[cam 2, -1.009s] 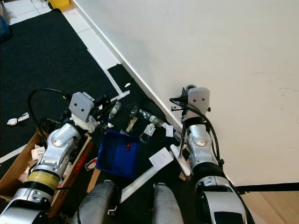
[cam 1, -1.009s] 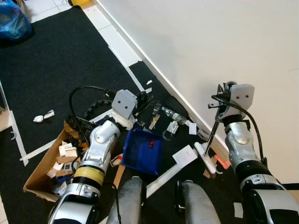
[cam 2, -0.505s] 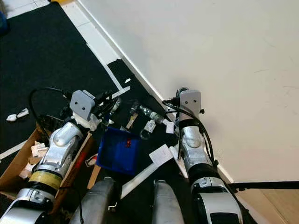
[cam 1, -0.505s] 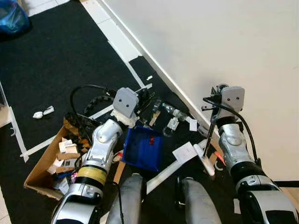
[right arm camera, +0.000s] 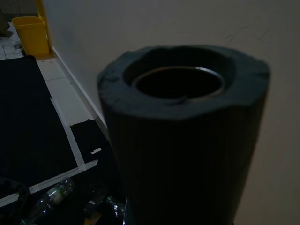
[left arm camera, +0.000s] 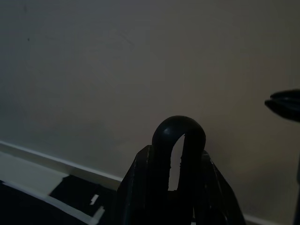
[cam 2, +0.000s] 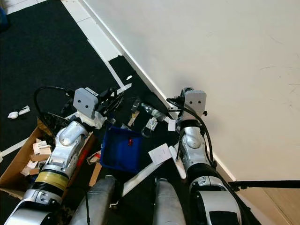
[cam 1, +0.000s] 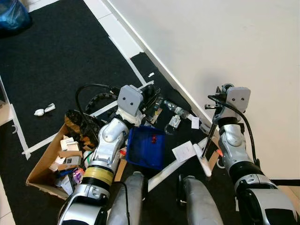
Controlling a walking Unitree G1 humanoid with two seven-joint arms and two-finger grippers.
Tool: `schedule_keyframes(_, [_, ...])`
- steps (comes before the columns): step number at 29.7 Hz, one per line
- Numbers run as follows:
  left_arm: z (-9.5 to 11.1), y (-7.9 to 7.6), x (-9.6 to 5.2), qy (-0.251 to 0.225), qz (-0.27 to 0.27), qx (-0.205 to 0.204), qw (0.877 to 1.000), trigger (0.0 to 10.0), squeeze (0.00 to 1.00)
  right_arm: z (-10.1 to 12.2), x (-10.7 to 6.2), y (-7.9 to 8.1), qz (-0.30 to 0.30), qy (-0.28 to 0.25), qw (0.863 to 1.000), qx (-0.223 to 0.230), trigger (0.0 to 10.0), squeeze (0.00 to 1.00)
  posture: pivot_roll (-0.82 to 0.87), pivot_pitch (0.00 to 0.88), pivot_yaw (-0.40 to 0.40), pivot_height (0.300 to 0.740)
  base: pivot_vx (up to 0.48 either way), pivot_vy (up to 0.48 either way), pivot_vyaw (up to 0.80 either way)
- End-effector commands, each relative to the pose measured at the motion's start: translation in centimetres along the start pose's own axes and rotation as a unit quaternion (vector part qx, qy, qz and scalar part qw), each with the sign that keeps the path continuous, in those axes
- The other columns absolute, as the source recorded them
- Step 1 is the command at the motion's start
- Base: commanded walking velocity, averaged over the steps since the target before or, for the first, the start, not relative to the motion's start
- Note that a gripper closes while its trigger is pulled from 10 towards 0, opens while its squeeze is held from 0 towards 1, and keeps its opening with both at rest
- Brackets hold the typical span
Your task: Sweep floor
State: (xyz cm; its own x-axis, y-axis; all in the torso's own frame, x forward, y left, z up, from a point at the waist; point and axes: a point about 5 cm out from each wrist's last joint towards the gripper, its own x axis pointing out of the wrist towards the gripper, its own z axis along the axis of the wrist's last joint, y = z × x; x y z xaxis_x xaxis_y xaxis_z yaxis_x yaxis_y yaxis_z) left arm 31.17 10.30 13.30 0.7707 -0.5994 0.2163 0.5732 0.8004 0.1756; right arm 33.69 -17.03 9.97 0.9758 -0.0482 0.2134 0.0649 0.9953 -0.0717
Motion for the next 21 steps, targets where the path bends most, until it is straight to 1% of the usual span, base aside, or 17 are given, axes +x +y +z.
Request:
schedule_keyframes(1, [0.1,-1.9,0.5,-0.023,-0.012,-0.047,0.999,10.0,0.00,-1.1,-0.8,0.0,-0.005,0.025,1.000,0.003,10.0,0.00,0.14,0.314,-0.028,0.740,0.000,0.000,0.00])
schedule_keyframes(3, [0.1,-1.9,0.5,-0.023,-0.012,-0.047,0.999,10.0,0.00,-1.1,-0.8,0.0,-0.005,0.025,1.000,0.003,10.0,0.00,0.14,0.314,-0.028,0.740,0.000,0.000,0.00])
schedule_keyframes(6, [0.3,-2.5,0.7,-0.030,-0.016,-0.056,0.998,10.0,0.00,-1.3,-0.9,0.1,-0.006,0.027,1.000,0.002,10.0,0.00,0.14,0.318,-0.027,0.740,0.000,0.000,0.00])
schedule_keyframes(13, [0.1,-3.3,1.0,-0.027,-0.028,-0.062,0.997,10.0,0.00,-1.3,-1.0,0.1,-0.005,0.026,1.000,0.004,10.0,0.00,0.13,0.320,-0.025,0.740,0.000,0.000,0.00])
schedule_keyframes(21, [-0.3,-3.6,0.9,-0.016,-0.034,-0.059,0.998,10.0,0.00,-0.9,-0.8,1.0,0.015,0.012,0.999,0.034,10.0,0.00,0.12,0.320,-0.027,0.740,0.000,0.000,0.00])
